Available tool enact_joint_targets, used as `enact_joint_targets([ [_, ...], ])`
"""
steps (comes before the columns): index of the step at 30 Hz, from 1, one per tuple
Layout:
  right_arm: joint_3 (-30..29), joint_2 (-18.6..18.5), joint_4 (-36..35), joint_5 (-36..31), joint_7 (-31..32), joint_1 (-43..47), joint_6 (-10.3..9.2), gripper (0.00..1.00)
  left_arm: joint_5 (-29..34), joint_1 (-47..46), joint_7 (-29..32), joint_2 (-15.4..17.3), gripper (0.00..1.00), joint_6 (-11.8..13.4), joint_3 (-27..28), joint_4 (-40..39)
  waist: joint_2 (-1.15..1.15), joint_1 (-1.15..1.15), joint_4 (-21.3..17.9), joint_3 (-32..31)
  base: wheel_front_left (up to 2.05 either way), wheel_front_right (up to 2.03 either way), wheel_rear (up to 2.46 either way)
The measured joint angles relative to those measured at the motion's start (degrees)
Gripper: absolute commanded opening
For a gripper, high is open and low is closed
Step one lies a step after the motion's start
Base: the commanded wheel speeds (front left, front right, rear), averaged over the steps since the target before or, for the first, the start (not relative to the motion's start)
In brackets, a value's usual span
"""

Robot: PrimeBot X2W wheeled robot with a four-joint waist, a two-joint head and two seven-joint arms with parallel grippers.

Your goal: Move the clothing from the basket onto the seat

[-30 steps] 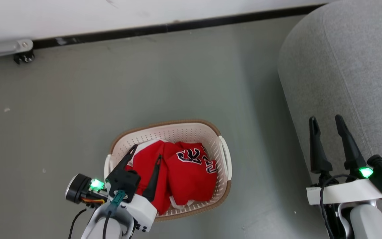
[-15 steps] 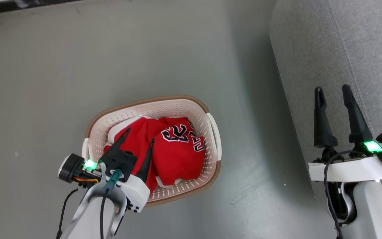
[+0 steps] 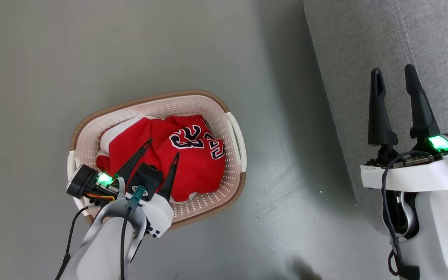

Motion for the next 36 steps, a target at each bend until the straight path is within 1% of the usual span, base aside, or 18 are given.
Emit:
enact_joint_targets([
  [13, 1.21, -0.02, -1.19, 0.48, -0.1, -4.75, 0.0, 1.0, 1.26, -3.91, 0.0, 0.09, 1.0, -0.38, -1.37, 2.91, 0.0, 0.0, -2.24, 5.34, 0.0, 0.0, 0.0],
  [25, 2.35, -0.02, -1.57, 1.16, -0.14, -8.14, 0.0, 1.0, 2.71, -7.59, -0.01, 0.11, 1.0, -0.38, -2.8, 4.6, 0.0, 0.0, -3.23, 9.27, 0.0, 0.0, 0.0],
  [36, 2.42, -0.04, -1.49, 1.7, -0.14, -9.29, 0.0, 1.0, 3.77, -10.98, -0.41, 0.92, 1.0, -0.36, -3.1, 9.54, 0.0, -0.01, -3.95, 12.14, 0.0, 0.0, 0.0],
])
